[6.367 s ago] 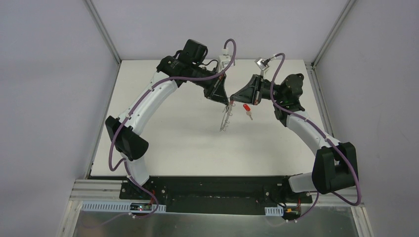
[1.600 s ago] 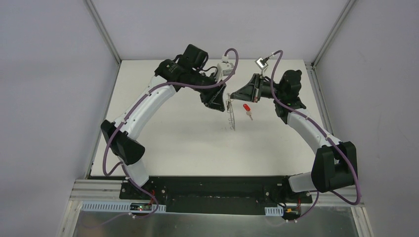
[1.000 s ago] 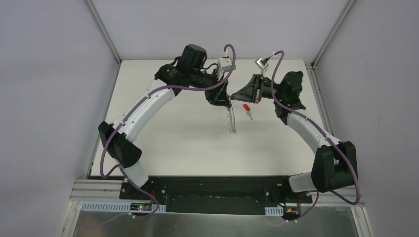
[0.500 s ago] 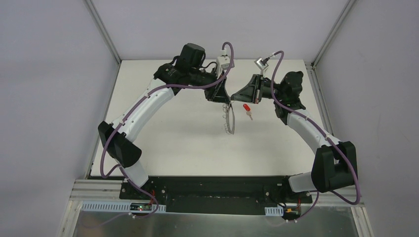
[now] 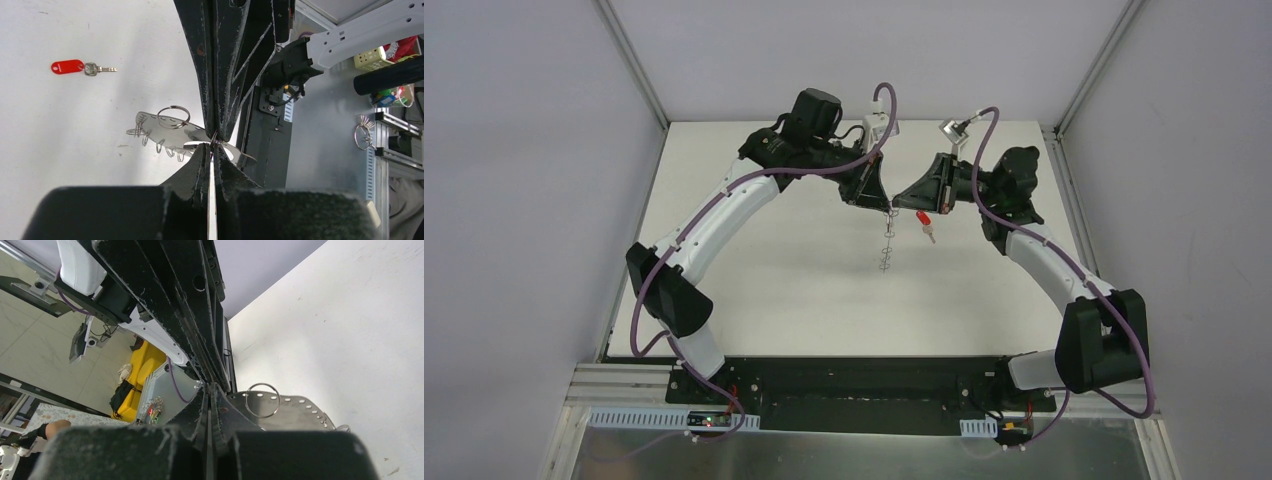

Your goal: Put the keys on the keyring

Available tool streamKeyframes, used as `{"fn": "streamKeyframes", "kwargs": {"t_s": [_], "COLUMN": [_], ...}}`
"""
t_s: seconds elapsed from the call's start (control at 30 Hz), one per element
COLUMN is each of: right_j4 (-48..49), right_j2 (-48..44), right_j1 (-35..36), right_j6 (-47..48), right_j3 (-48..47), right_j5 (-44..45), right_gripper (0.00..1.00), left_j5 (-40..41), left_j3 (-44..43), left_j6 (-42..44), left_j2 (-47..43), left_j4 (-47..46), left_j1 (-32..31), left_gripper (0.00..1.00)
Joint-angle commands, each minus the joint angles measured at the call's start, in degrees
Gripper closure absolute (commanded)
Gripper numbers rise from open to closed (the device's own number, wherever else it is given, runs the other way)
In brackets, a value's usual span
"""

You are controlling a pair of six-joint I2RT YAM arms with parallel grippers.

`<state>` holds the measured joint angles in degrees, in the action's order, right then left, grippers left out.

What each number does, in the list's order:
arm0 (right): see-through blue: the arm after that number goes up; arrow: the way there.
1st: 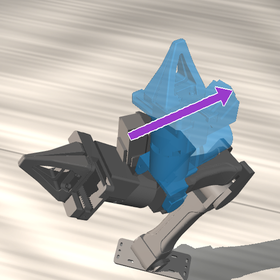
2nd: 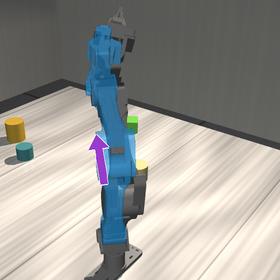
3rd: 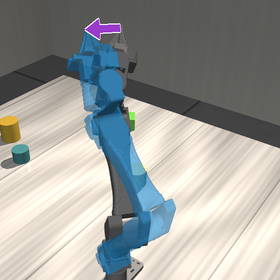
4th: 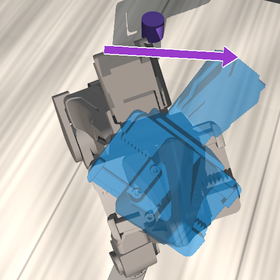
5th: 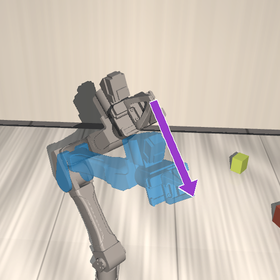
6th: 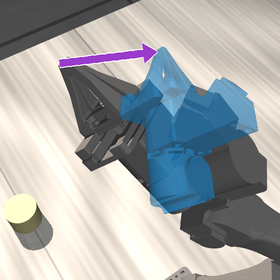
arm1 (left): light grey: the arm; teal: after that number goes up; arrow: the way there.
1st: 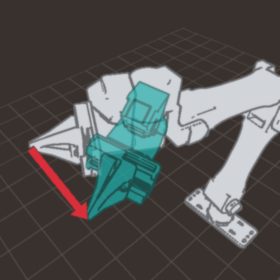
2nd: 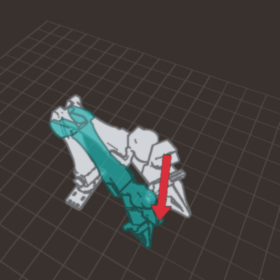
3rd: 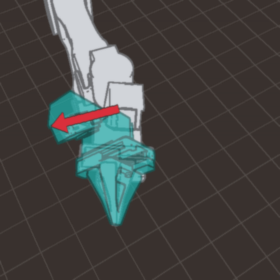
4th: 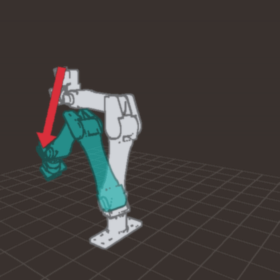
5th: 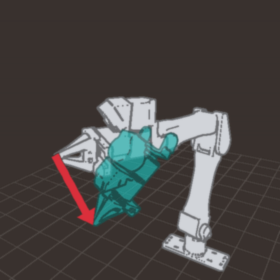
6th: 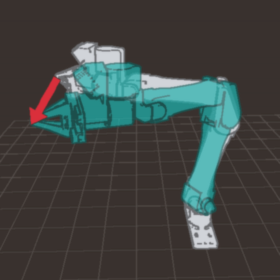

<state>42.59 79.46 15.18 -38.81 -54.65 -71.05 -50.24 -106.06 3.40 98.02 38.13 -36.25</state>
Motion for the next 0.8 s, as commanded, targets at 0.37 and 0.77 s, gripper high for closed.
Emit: {"fn": "streamKeyframes", "kwargs": {"t_s": [0.37, 0.77], "right_j4": [-6.7, -10.6], "right_j2": [-2.7, -3.1], "right_j1": [-0.5, -0.5], "right_j6": [10.1, 14.7], "right_j3": [-1.2, -2.9], "right_j5": [-1.4, -4.0], "right_gripper": [0.93, 0.79], "left_j5": [-7.0, -1.0], "left_j3": [-0.7, -16.4], "left_j6": [-9.3, 5.7], "left_j2": [-2.0, 5.2], "left_j4": [-2.2, 23.7], "left_j1": [0.5, -0.6], "left_gripper": [1.00, 1.00]}}
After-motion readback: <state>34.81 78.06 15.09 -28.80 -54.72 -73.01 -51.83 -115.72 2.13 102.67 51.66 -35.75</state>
